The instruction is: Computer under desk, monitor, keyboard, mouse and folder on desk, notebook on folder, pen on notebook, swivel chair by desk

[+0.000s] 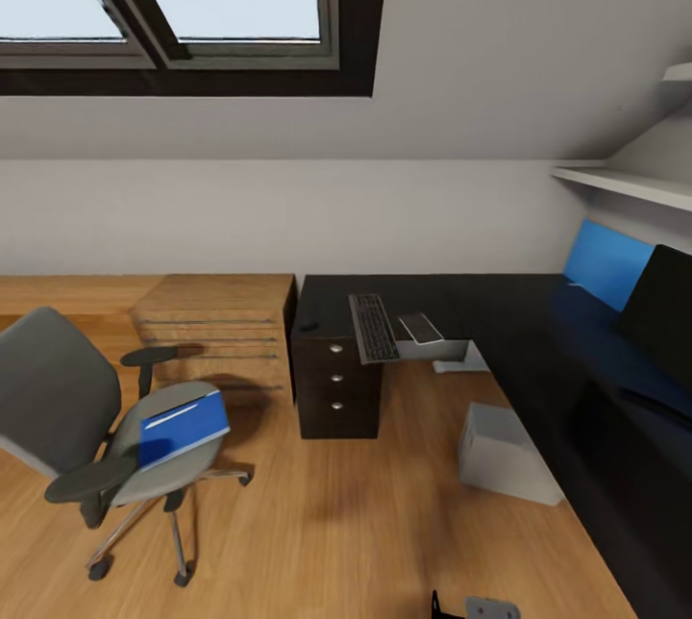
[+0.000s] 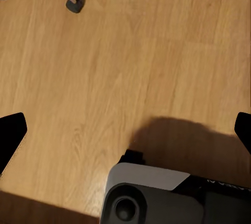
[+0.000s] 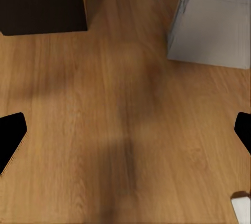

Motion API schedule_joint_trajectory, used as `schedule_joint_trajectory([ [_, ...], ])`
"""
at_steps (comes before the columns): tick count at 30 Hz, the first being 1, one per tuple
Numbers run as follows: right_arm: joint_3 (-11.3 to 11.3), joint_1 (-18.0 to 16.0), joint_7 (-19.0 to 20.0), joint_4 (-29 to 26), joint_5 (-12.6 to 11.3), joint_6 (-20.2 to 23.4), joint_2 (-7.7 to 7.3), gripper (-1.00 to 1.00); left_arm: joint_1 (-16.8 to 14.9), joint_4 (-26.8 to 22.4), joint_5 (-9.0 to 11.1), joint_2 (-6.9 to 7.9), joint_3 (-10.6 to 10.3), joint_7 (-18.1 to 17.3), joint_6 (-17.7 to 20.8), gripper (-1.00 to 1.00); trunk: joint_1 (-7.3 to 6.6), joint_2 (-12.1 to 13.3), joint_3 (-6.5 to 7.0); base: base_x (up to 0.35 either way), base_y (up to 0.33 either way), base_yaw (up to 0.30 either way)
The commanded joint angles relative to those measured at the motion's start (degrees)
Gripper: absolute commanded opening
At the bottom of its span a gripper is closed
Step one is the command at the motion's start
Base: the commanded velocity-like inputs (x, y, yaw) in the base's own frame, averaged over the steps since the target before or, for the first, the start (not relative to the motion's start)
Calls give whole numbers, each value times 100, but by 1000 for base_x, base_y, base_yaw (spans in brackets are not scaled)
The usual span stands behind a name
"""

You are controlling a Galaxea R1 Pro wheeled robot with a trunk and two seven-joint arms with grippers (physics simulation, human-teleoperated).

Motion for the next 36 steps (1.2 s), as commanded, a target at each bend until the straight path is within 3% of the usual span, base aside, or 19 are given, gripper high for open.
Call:
schedule_joint_trajectory([
  [1, -31, -5, -25, 5, 52, -14, 4, 100, -7, -1, 60, 0, -49, 39, -52, 100, 6, -11, -12, 314, 100, -11],
  [4, -34, -5, -25, 3, 49, -14, 1, 100, -7, 8, 52, -88, -66, 43, -248, 100, 6, -11, -12, 319, 39, -4],
  [13, -30, -5, -34, -71, 47, 5, 9, 100, -7, -191, 40, -168, -78, 45, -262, 100, 6, -11, -12, 327, 1, 0],
  [16, -31, -14, -52, -225, 38, 32, 62, 100, -7, -518, 30, -221, -77, 45, -242, 100, 6, -11, -12, 329, 0, 0],
  [18, -43, -27, -62, -531, 13, 79, 111, 100, -7, -983, 22, -243, -81, 52, -183, 100, 6, -11, -12, 329, 0, 0],
  [21, -52, -50, -64, -901, -31, 242, 135, 100, -7, -1601, 12, -245, -78, 58, 102, 100, 6, -11, -12, 329, 0, 0],
  [22, -56, -62, -58, -1117, -123, 384, 142, 100, -7, -1989, 10, -240, -66, 65, 407, 100, 6, -11, -12, 329, 0, 0],
  [23, -62, -83, -47, -1361, -305, 572, 146, 100, -7, -2408, 12, -230, -50, 82, 801, 100, 6, -11, -12, 329, 0, 0],
  [25, -63, -101, -36, -1654, -598, 805, 152, 100, -7, -2846, 13, -220, -19, 107, 1224, 100, 6, -11, -12, 329, 0, 0],
  [26, -63, -114, -9, -2002, -995, 1091, 152, 100, -7, -3293, 14, -215, 62, 135, 1613, 100, 6, -11, -12, 329, 0, 0],
  [28, -62, -123, 45, -2392, -1469, 1434, 151, 100, -7, -3718, 15, -217, 196, 163, 1927, 100, 6, -11, -12, 329, 0, 0],
  [29, -56, -128, 130, -2800, -1984, 1831, 147, 100, -7, -4085, 15, -220, 348, 185, 2165, 100, 6, -11, -12, 329, 0, 0],
  [30, -54, -130, 187, -3008, -2245, 2051, 143, 100, -7, -4245, 15, -222, 420, 192, 2257, 100, 6, -11, -12, 329, 0, 0],
  [31, -60, -134, 492, -3843, -3337, 3046, 122, 100, -7, -4737, 28, -217, 648, 209, 2527, 100, 6, -11, -12, 329, 0, 0],
  [33, -74, -136, 830, -4426, -4213, 3842, 97, 100, -7, -4983, 45, -210, 853, 213, 2658, 100, 6, -11, -12, 263, 0, 0],
  [36, -78, -137, 1052, -4699, -4658, 4173, 67, 100, -7, -5065, 50, -209, 966, 212, 2689, 100, 6, -11, -12, 144, 0, 0],
])
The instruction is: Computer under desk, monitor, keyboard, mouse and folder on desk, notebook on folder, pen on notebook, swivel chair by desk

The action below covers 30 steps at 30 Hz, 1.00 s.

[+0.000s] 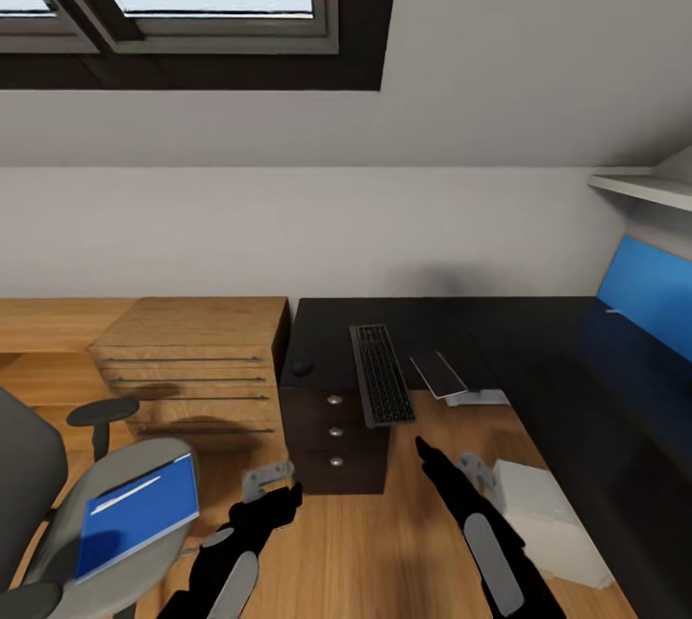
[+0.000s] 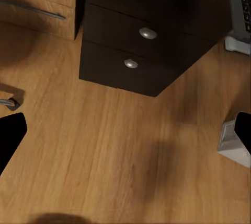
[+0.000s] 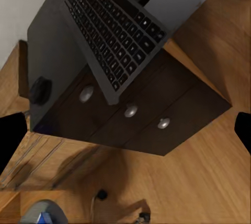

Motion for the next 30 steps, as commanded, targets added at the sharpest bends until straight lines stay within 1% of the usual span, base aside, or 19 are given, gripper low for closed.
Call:
schedule_joint_trajectory([
  [1, -16, -2, 96, -134, -247, 168, -13, 100, -5, -40, 48, 0, 32, 58, 17, 100, 5, -12, -13, 73, 0, 0],
  [3, -18, 2, 195, -236, -411, 280, -44, 100, -5, -75, 40, 1, 66, 63, 24, 100, 5, -12, -13, 48, 0, 0],
  [5, -23, 8, 264, -288, -507, 340, -103, 100, -5, -186, 33, 8, 93, 85, 32, 100, 27, -52, -31, 20, 0, 0],
  [7, -21, 15, 283, -296, -532, 350, -164, 100, -5, -250, 29, 12, 99, 134, 34, 100, 71, -132, -67, 11, 0, 0],
  [8, -16, 23, 301, -304, -553, 359, -264, 100, -5, -305, 30, 16, 105, 267, 36, 100, 93, -172, -85, 5, 0, 0],
  [10, -13, 26, 307, -306, -562, 371, -320, 100, -5, -324, 38, 17, 105, 383, 34, 100, 137, -253, -120, 4, 0, 0],
  [11, -12, 28, 310, -308, -570, 386, -360, 100, -5, -337, 45, 15, 104, 505, 33, 100, 158, -293, -138, 2, 0, 0],
  [13, -11, 29, 313, -311, -577, 394, -385, 100, -5, -348, 49, 14, 99, 619, 34, 100, 202, -373, -174, 1, 0, 0],
  [14, -10, 30, 325, -315, -587, 404, -410, 100, 0, -355, 54, 12, 90, 776, 36, 100, 224, -413, -192, 0, 0, 0],
  [20, -4, 39, 345, -327, -596, 412, -426, 100, 6, -359, 57, 6, 55, 879, 38, 100, 356, -654, -300, 0, 0, 0],
  [23, -2, 40, 347, -328, -600, 417, -427, 100, 23, -364, 50, 4, -43, 893, 38, 100, 422, -774, -354, 0, 0, 0],
  [24, -1, 47, 352, -320, -602, 429, -427, 100, 172, -386, 37, 0, -273, 1062, 36, 100, 444, -814, -372, 0, 0, 0],
  [25, -1, 48, 352, -316, -602, 430, -427, 100, 181, -386, 46, -1, -331, 1193, 33, 100, 466, -854, -390, 0, 0, 0],
  [26, -1, 49, 352, -306, -595, 430, -427, 100, 193, -386, 68, -3, -429, 1496, 37, 100, 488, -894, -408, 0, 0, 0],
  [30, -1, 49, 352, -264, -594, 425, -424, 100, 197, -357, 80, -14, -460, 1572, 46, 100, 576, -1055, -480, 0, 0, 0],
])
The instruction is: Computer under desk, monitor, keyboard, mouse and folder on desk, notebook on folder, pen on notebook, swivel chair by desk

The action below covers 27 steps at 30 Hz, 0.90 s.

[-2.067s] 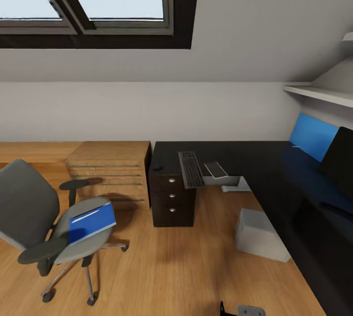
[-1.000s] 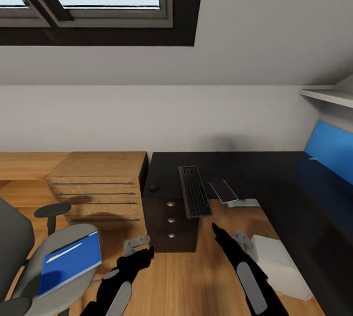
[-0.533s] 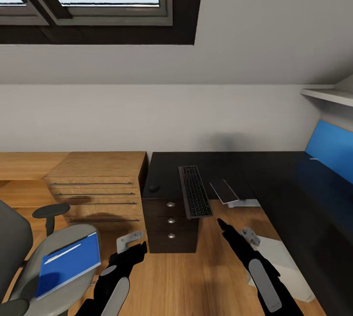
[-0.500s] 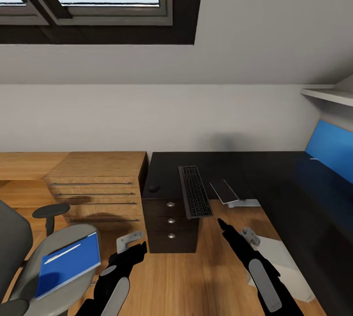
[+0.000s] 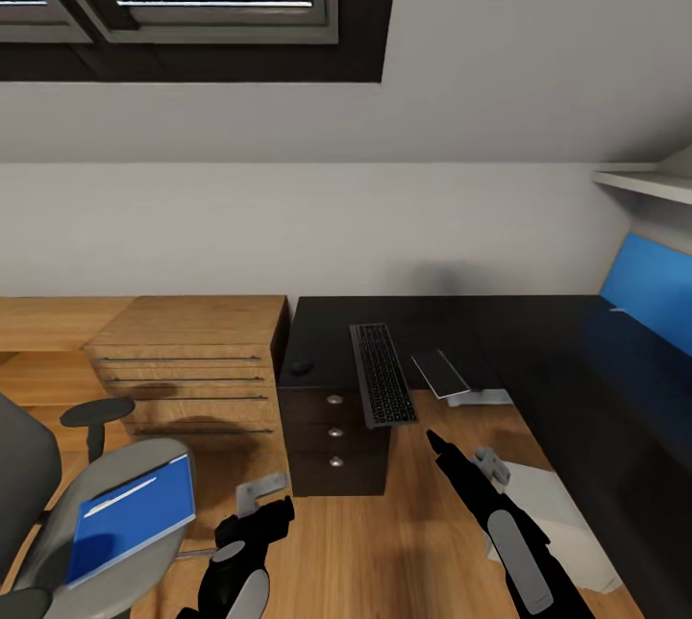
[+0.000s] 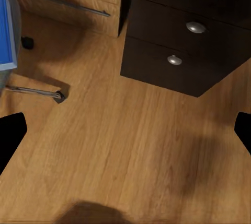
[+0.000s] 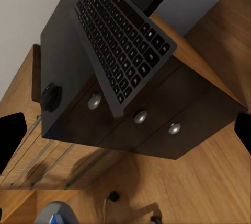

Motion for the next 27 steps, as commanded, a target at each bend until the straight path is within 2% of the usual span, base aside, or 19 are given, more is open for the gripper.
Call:
schedule_joint_trajectory([
  [1, -24, -4, 22, 17, -35, 43, 15, 100, -6, 37, 30, 1, -18, 48, 22, 100, 24, -51, -28, 22, 0, 0],
  [12, -25, -4, 78, 229, -48, 44, 29, 100, -5, 165, 7, 0, -69, 52, 15, 100, 266, -492, -226, 282, 13, 0],
  [14, -51, -4, 204, 321, -52, 47, 14, 100, -5, 160, 8, 0, -158, 52, 9, 100, 310, -572, -262, 40, 8, 0],
  [21, -59, -4, 257, 393, -39, 18, -2, 100, -5, 127, 12, 0, -182, 52, 7, 100, 464, -853, -387, 6, 1, 0],
  [24, -75, -4, 435, 565, -42, 19, -19, 100, -5, 92, 12, 3, -183, 55, 8, 100, 530, -973, -441, 0, 0, 0],
  [26, -137, -4, 793, 758, -46, 28, -70, 100, -4, 0, 16, 14, -183, 57, 8, 100, 574, -1053, -477, 0, 0, 0],
  [27, -222, -4, 1151, 948, -50, 34, -117, 100, 12, -94, 18, 18, -183, 59, 10, 100, 596, -1093, -495, 0, 0, 0],
])
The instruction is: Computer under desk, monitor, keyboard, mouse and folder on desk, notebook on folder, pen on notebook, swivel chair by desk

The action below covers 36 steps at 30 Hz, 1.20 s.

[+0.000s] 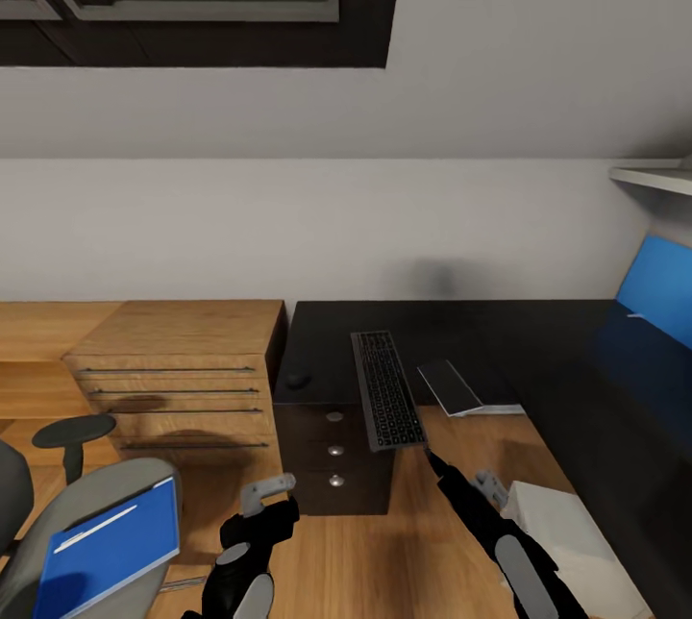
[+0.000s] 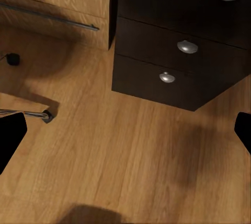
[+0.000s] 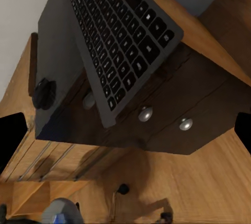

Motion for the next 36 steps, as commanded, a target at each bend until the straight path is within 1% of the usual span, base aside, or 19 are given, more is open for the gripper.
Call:
schedule_joint_trajectory([
  [1, -238, -6, 706, 405, -57, 61, -59, 100, 83, -193, 39, 6, -8, 45, 25, 100, 24, -48, -26, 0, 0, 0],
  [2, -295, -7, 843, 501, -61, 63, -67, 100, 109, -233, 39, 7, -8, 45, 27, 100, 46, -88, -44, 0, 0, 0],
  [4, -461, -23, 1241, 834, -100, 98, -100, 100, 185, -390, 39, 9, -14, 45, 35, 100, 90, -168, -80, 0, 0, 0],
  [6, -522, -35, 1437, 1034, -143, 198, -119, 100, 240, -522, 40, 9, -45, 45, 43, 100, 133, -249, -116, 0, 0, 0],
  [11, -581, -58, 1648, 1308, -204, 409, -146, 100, 376, -727, 41, 16, -102, 45, 56, 100, 243, -449, -206, 0, 0, 0],
  [14, -597, -89, 1717, 1496, -226, 484, -246, 100, 421, -785, 44, 18, -153, 45, 64, 100, 309, -570, -260, 0, 0, 0],
  [15, -603, -180, 1847, 1658, -234, 688, -339, 100, 437, -807, 47, 18, -194, 45, 67, 100, 331, -610, -278, 0, 0, 0],
  [18, -604, -208, 1897, 1689, -236, 778, -359, 100, 441, -812, 48, 19, -205, 45, 68, 100, 397, -730, -332, 0, 0, 0],
  [19, -605, -220, 1925, 1577, -230, 796, -347, 100, 443, -807, 53, 19, -209, 45, 68, 100, 419, -770, -350, 0, 0, 0],
  [22, -596, -222, 1964, 1521, -229, 799, -343, 100, 443, -801, 55, 17, -209, 45, 68, 100, 485, -890, -403, 0, 0, 0],
  [24, -583, -223, 2139, 1490, -224, 817, -351, 100, 443, -797, 57, 11, -210, 45, 68, 100, 529, -971, -439, 0, 0, 0],
  [29, -598, -224, 2305, 1477, -220, 807, -352, 100, 443, -797, 57, 10, -210, 45, 68, 100, 639, -1171, -529, 0, 0, 0],
  [36, -619, -224, 2391, 1479, -226, 811, -354, 100, 443, -796, 57, 10, -210, 45, 68, 100, 792, -1452, -655, 0, 0, 0],
])
